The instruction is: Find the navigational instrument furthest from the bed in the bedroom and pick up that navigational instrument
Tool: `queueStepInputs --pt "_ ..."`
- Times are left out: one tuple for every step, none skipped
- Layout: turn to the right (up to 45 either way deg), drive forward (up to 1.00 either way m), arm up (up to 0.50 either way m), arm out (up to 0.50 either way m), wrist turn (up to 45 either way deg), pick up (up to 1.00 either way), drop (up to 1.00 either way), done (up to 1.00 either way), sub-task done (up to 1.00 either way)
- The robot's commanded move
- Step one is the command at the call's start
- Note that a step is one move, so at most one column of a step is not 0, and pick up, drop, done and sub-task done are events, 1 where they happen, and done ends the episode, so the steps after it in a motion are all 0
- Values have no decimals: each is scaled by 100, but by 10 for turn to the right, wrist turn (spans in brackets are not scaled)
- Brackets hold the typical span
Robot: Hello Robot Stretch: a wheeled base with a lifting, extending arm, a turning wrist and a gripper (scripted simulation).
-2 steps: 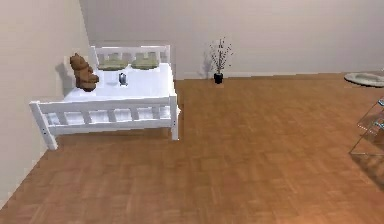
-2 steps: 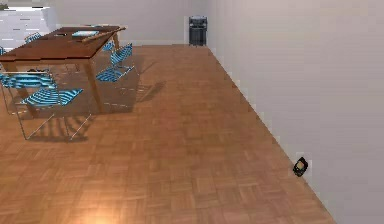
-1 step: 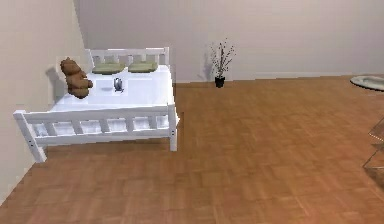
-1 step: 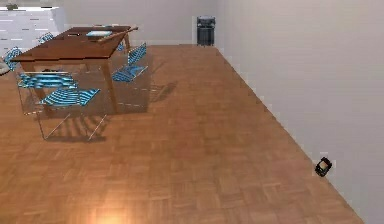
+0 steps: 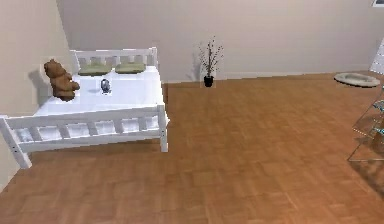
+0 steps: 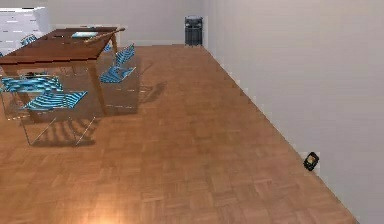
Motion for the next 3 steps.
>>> queueStepInputs --pt "0 100 0 0 0 0 0 0 0" --pt "180 0 0 0 0 0 0 0 0" --pt "0 15 0 0 0 0 0 0 0"
